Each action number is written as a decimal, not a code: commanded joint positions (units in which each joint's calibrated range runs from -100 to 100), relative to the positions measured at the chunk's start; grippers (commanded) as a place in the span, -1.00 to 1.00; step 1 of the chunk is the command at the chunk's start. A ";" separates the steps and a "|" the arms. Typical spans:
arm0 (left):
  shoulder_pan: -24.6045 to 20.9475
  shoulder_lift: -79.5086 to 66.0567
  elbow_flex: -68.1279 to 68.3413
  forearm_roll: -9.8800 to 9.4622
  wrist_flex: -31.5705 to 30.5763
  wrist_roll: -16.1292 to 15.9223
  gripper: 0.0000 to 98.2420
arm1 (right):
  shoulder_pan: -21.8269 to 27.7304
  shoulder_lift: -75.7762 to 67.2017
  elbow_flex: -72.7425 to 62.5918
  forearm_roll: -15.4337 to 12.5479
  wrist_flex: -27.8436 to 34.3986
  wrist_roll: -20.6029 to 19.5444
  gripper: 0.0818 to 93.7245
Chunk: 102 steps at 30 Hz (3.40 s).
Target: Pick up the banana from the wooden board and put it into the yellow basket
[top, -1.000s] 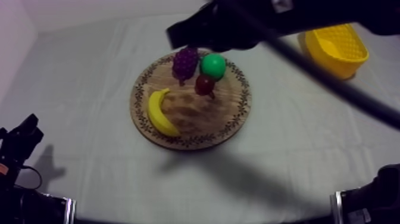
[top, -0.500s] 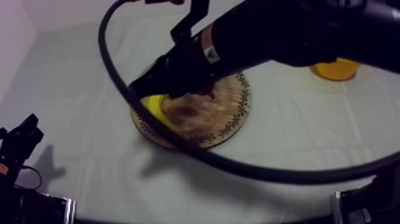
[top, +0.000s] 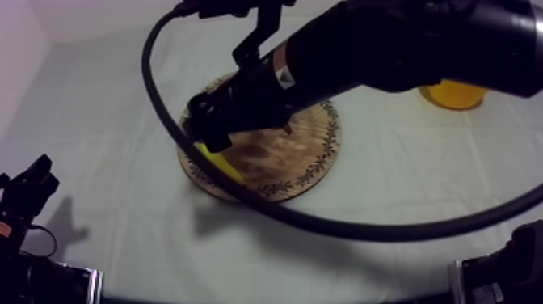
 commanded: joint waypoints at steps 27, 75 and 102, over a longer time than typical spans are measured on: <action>0.02 -0.03 0.03 -0.01 0.01 0.02 -1.00 | 1.89 29.95 -20.02 -1.92 6.16 3.48 0.31; 0.02 -0.03 0.03 -0.01 0.01 0.02 -1.00 | 3.15 43.20 -34.33 -2.26 4.56 6.20 -0.56; 0.02 -0.03 0.03 -0.01 0.01 0.02 -1.00 | 25.63 25.75 -41.33 -4.94 23.00 9.67 -0.55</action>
